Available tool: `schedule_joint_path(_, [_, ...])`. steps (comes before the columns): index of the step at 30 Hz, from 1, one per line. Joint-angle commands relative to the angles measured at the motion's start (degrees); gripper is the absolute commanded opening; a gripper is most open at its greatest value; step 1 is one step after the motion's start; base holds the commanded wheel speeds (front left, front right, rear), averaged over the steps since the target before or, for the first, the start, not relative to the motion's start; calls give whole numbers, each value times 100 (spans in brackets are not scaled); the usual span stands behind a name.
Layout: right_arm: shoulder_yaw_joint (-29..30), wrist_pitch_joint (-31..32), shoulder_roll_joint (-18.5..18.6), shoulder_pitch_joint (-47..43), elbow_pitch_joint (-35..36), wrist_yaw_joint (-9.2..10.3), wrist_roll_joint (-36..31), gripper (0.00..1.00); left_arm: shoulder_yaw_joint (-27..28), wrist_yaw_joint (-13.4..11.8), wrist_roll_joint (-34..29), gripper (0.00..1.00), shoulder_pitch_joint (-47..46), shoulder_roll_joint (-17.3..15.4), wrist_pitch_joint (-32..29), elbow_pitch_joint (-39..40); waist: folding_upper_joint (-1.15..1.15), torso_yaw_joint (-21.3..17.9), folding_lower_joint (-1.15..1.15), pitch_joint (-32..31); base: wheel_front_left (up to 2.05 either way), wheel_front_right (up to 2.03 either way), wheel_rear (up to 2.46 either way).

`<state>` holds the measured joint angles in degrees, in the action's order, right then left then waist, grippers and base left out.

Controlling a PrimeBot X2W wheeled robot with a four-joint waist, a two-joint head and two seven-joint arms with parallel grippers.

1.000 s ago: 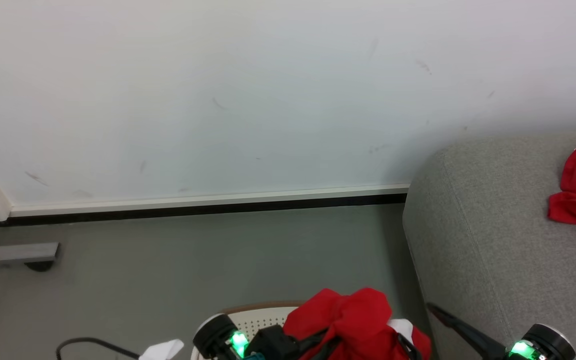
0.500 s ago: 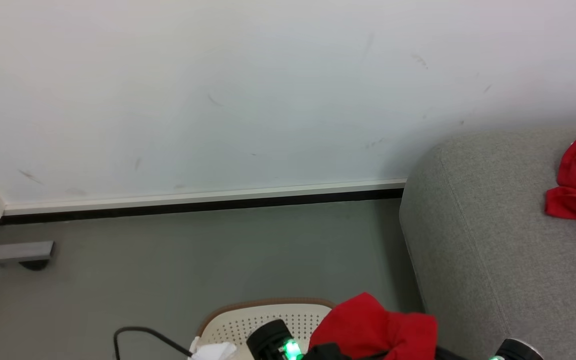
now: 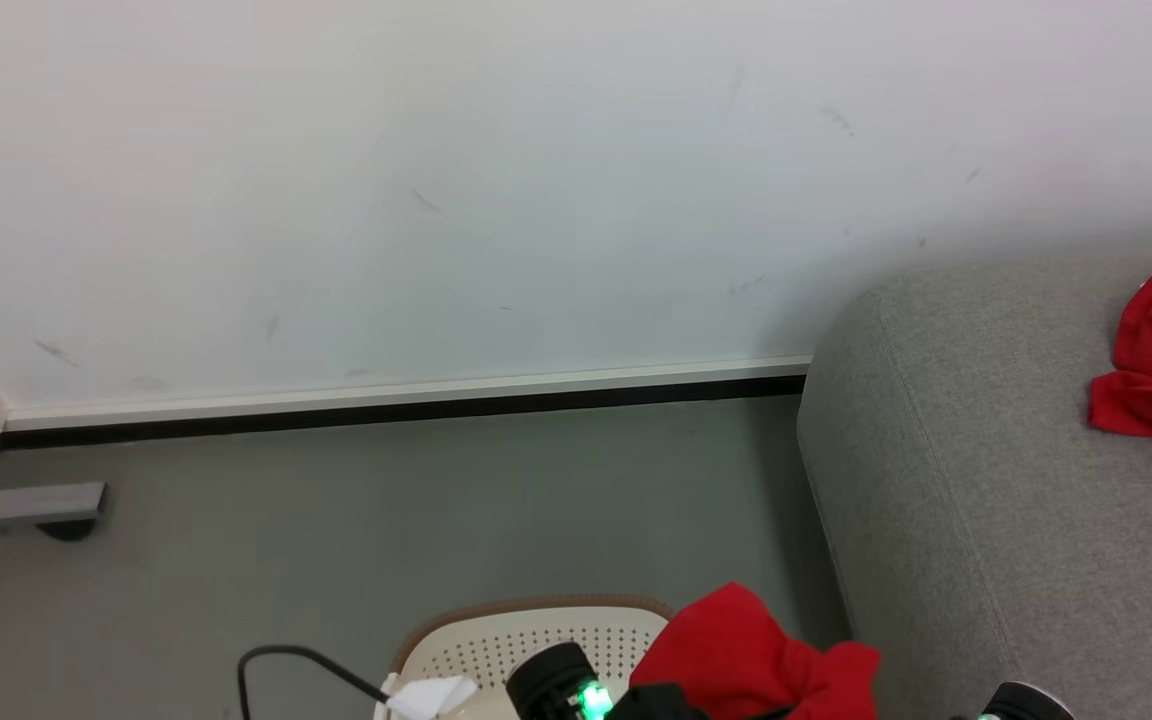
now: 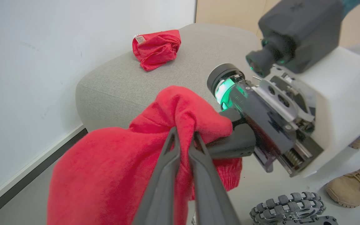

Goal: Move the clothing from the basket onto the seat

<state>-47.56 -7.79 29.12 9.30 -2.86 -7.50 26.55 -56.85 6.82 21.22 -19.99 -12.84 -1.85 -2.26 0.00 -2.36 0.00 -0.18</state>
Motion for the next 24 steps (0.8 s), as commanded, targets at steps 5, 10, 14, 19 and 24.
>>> schedule_joint_path(5, [379, -148, 68, -133, -87, 8, 132, 0, 68, -115, -12, 100, -7, -57, 161, -70, 0, -26, 0, -1, 0, 0, 0])
schedule_joint_path(10, [1036, -311, -17, -424, -136, 8, 161, 0, 96, -200, -20, 100, 30, -1, 318, -227, 0, -110, 0, 31, 0, 0, 0])
schedule_joint_path(14, [1605, -389, -75, -676, -64, 8, 86, 0, 121, -261, -51, 100, 16, 62, 503, -364, 0, -299, 0, 109, 0, 0, 0])
schedule_joint_path(19, [2151, -402, -144, -901, 133, 8, -65, 0, 152, -307, -49, 100, -76, 187, 717, -579, 0, -669, 0, 254, 0, 0, 0])
schedule_joint_path(24, [2456, -367, -199, -1027, 311, 7, -156, 0, 154, -336, -50, 100, -143, 323, 913, -821, 0, -1127, 0, 358, 0, 0, 0])
